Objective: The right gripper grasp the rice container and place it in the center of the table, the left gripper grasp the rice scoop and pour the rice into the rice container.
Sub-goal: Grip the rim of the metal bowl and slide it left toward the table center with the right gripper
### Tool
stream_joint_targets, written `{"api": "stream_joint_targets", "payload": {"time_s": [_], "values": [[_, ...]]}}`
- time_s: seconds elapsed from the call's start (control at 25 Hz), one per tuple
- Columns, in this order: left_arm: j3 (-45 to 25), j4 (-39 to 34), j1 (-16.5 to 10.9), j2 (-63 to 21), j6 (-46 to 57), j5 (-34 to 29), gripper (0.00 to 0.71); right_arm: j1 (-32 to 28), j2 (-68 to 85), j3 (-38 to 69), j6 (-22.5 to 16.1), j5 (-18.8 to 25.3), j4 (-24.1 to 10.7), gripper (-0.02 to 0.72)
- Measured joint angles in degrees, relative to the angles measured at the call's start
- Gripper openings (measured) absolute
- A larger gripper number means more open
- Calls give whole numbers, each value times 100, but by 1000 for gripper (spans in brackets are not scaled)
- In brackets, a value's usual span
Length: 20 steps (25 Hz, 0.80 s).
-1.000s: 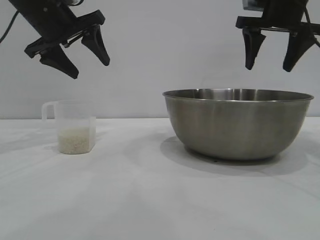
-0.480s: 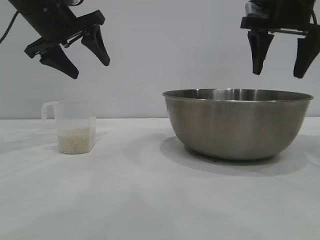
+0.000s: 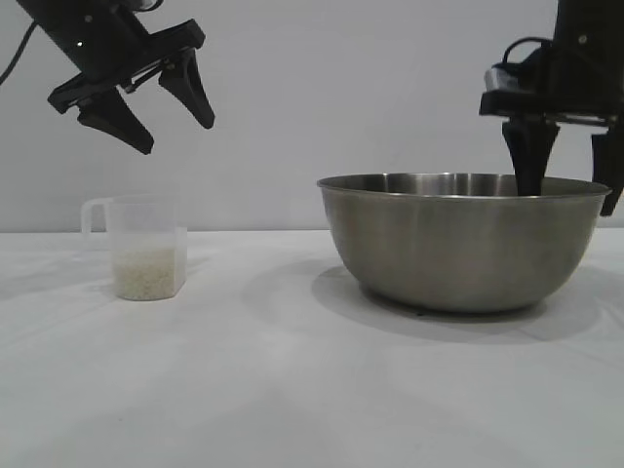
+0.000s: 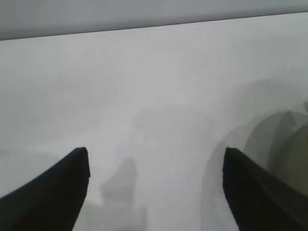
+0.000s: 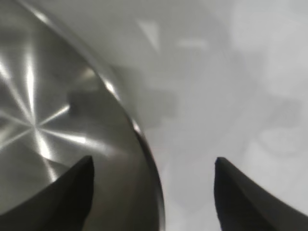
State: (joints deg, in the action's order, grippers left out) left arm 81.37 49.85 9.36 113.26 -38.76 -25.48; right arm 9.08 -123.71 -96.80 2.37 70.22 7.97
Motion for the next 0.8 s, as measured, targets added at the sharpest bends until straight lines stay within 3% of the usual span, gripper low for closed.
{"api": "stream_joint_targets", "payload": {"time_s": [0.12,0.4,0.52,0.56,0.8], "values": [[0,0,0,0,0,0,507,0,-157,67,0,-10,0,472],[0,0,0,0,0,-13,507,0,-207,82,0,-43,24,71],[0,0,0,0,0,-13,507,0,-195,82,36,-33,146,67],[0,0,0,0,0,-28,507,10,-195,82,86,-33,170,0],[0,0,0,0,0,-49,507,211,-97,82,287,-53,430,0]]}}
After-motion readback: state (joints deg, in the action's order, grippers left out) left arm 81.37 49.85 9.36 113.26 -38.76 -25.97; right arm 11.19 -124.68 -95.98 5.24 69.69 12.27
